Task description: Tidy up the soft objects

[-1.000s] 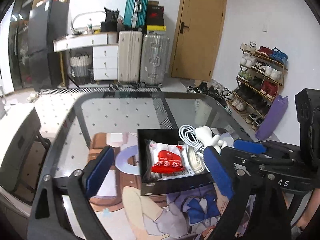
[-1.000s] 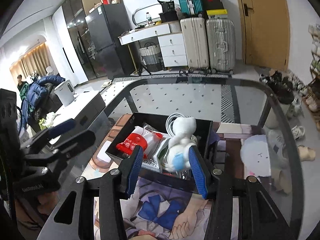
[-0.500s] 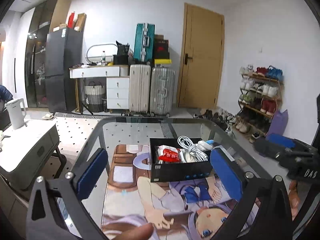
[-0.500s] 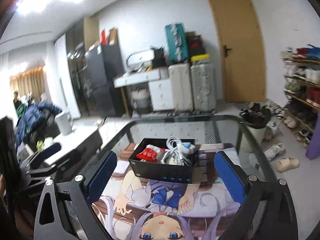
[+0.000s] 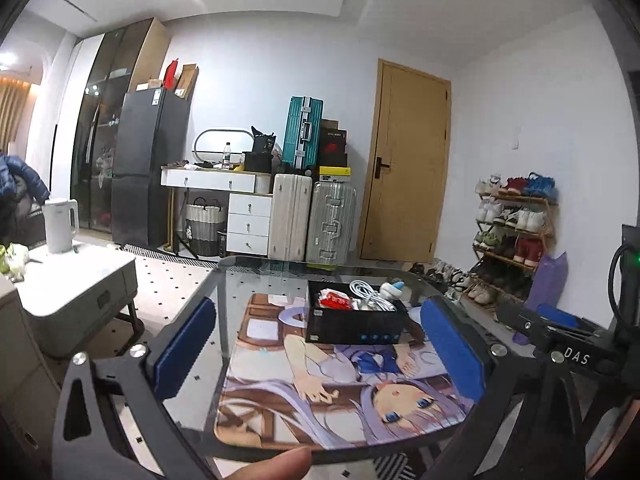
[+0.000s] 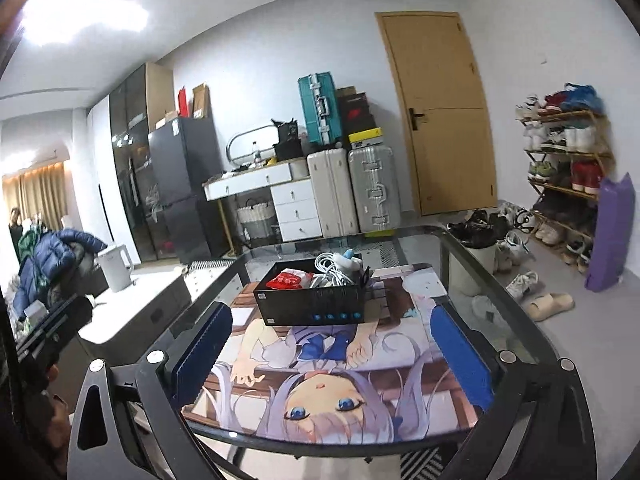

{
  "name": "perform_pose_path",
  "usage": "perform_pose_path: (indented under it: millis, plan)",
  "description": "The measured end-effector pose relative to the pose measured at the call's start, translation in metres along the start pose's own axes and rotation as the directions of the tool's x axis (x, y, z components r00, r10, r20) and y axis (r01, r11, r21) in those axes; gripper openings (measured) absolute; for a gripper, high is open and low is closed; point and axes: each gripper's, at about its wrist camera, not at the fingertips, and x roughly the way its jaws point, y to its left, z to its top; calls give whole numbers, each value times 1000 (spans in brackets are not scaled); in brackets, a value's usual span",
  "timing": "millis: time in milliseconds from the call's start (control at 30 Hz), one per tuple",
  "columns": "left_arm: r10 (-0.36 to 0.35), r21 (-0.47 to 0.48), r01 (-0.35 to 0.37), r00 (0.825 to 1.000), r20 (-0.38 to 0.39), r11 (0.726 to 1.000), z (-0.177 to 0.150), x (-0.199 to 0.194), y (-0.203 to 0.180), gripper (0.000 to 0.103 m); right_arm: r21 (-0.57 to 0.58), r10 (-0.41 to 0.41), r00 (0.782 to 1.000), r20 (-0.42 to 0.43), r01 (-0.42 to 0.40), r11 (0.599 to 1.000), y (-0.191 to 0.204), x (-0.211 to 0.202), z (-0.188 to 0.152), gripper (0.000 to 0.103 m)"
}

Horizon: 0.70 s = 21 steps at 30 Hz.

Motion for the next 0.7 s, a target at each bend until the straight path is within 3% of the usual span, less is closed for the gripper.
perform_pose_path:
  millis: [133, 267, 367, 700]
  plan:
    - [0, 38, 0, 1000, -14, 999, -10, -9, -2, 103, -58, -20, 999, 32, 22, 998, 8, -16, -10, 102]
    - [4, 83, -6, 1000, 13, 997, -12, -16, -9, 103, -83, 32, 999, 27, -30, 996, 13, -27, -23, 102]
    - [2, 90, -4, 1000, 16, 996, -11, -17, -10, 103, -111, 20, 999, 29, -16, 994, 17, -30, -27, 102]
    - [8, 133, -11, 1000, 24, 991, -14, -19, -21, 103, -87, 11, 1000, 25, -9, 996, 11, -28, -25, 102]
